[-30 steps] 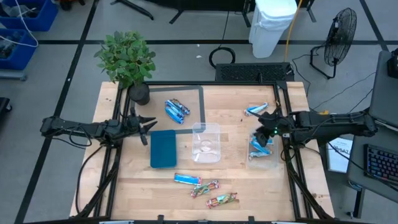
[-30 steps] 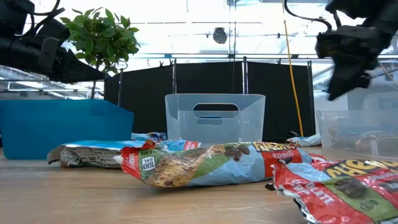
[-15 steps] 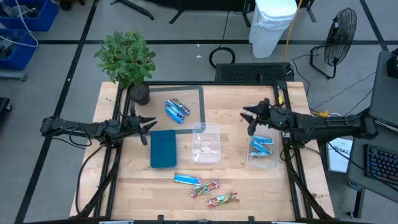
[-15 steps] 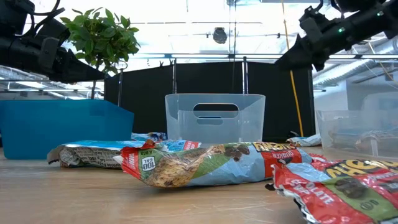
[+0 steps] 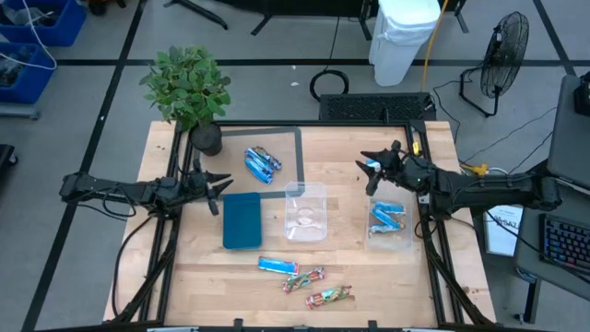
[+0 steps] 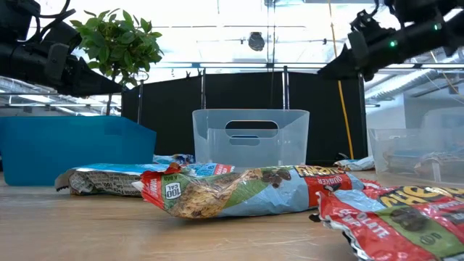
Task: Pick and place Granola Bars by type
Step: Put the yellow granola bar into the right transparent bin
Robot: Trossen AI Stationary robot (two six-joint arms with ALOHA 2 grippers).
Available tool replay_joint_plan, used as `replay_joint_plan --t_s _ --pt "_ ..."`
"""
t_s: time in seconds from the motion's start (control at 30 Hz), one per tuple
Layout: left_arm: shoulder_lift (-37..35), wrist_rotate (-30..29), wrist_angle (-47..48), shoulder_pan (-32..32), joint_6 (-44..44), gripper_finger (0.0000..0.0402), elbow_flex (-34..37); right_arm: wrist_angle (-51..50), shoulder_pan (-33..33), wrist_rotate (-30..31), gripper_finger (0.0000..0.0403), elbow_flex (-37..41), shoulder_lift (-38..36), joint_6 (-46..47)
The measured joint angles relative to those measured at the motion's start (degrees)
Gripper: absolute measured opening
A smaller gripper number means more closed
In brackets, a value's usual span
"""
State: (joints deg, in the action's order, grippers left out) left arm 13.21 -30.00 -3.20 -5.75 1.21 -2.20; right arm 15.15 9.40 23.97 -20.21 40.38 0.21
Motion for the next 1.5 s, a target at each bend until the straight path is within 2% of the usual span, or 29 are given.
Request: replay_joint_plan --t_s 0.1,0.2,0.6,0.77,1.0,1.2,1.5 --pt "0.00 0.00 0.00 0.01 0.02 0.0093 0.00 9.79 0.48 0.00 0.0149 5.02 -0.03 -3.71" --pt "0.02 0.00 0.00 -0.01 0.01 0.0093 0.00 14.96 1.44 0.02 0.0149 8.04 -0.74 -5.51" --pt "0.01 0.00 0.00 -0.01 0.02 0.0093 0.00 18.26 6.88 -0.02 0.0145 7.73 -5.82 -10.99" --pt "0.01 0.00 0.00 -0.01 0.01 0.0093 0.00 8.52 11.08 0.40 0.0145 2.94 -6.88 -9.03" --pt "0.01 0.00 0.00 0.00 0.00 0.0093 0.00 -9.11 16.62 4.76 0.0139 -2.95 -6.74 -2.79" --pt "0.02 0.00 -0.02 0.01 0.00 0.0093 0.00 -18.02 19.66 4.66 0.0139 -4.95 -6.39 1.54" --pt "0.00 0.00 -0.02 0.00 0.00 0.0093 0.00 -30.71 26.90 4.21 0.0139 -8.87 0.39 8.08"
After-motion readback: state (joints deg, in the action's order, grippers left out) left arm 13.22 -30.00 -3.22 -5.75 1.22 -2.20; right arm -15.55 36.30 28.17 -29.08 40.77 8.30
